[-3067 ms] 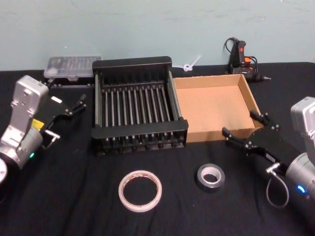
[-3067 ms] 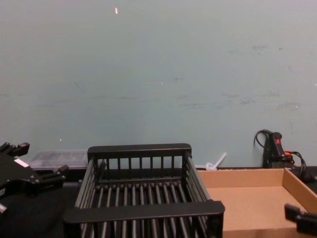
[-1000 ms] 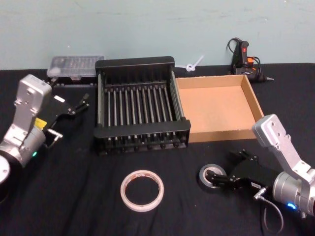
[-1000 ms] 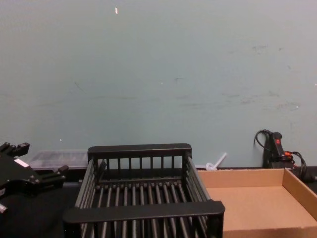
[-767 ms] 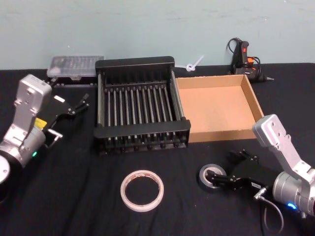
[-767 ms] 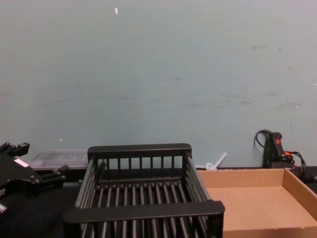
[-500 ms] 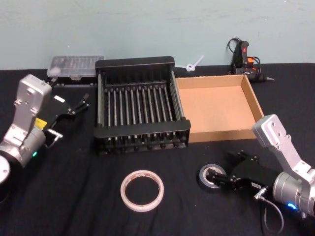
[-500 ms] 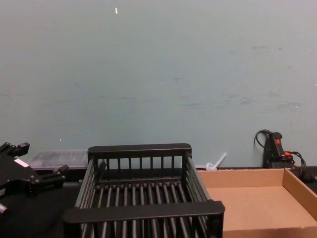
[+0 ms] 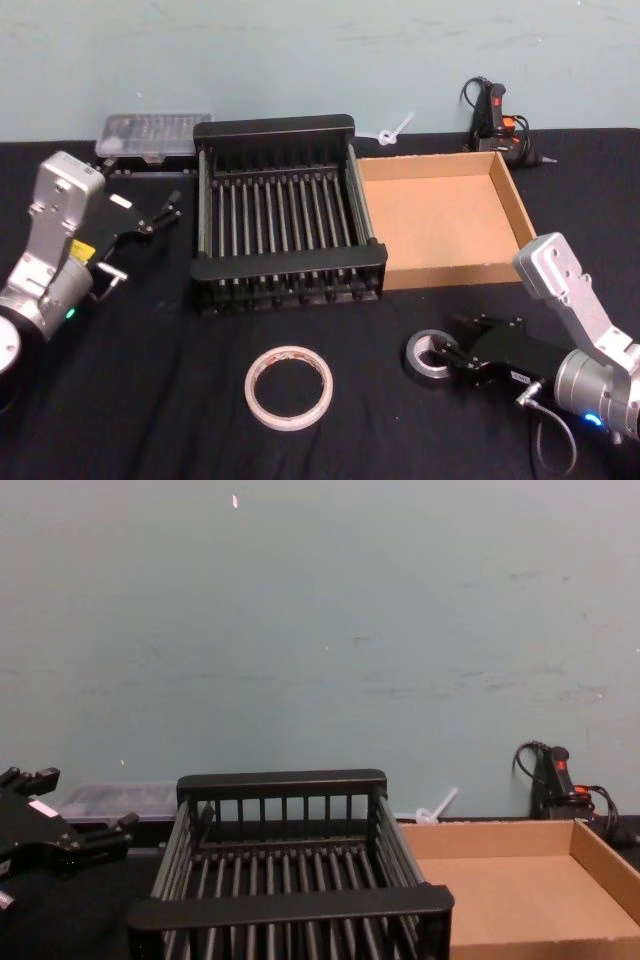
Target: Pick up the white tape and place it into the black box , Pick up the silver tape and place it into the brown box.
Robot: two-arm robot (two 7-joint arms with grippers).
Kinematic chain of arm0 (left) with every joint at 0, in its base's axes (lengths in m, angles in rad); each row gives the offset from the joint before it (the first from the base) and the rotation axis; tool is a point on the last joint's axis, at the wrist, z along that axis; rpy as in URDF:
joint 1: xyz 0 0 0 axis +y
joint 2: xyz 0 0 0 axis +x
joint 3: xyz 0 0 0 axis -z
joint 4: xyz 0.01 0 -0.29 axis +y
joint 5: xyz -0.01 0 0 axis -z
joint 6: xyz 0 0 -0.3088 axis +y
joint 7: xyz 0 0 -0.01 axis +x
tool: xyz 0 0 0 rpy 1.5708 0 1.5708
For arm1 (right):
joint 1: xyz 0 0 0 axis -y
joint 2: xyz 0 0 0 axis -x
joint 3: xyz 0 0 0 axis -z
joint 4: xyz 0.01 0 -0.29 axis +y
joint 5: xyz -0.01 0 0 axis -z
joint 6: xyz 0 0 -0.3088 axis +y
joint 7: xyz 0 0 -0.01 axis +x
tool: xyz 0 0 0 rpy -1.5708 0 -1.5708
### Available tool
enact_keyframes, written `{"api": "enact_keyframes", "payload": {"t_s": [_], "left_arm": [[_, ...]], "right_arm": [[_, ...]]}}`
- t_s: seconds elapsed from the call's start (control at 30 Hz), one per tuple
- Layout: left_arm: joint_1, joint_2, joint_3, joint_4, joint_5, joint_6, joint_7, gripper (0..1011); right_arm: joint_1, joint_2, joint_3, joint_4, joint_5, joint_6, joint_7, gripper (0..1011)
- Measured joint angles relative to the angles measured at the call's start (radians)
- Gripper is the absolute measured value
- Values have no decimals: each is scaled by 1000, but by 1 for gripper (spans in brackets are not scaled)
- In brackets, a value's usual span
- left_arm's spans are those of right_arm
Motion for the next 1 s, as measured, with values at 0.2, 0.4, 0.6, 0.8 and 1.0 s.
{"api": "enact_keyframes", "payload": {"t_s": [0.2,0.4,0.6,0.8,1.0], "left_arm": [[0,0,0,0,0,0,0,1001],[0,0,0,0,0,0,0,1001],[0,0,0,0,0,0,0,1001],[0,0,0,0,0,0,0,1002],[0,0,0,0,0,0,0,1001]], "right_arm": [[0,0,0,0,1,-1,0,228],[0,0,0,0,1,-1,-1,143],[0,0,0,0,1,-1,-1,142],[-7,-3,14,-5,2,-25,0,140],[-12,-6,32,-19,5,-55,5,140]]}}
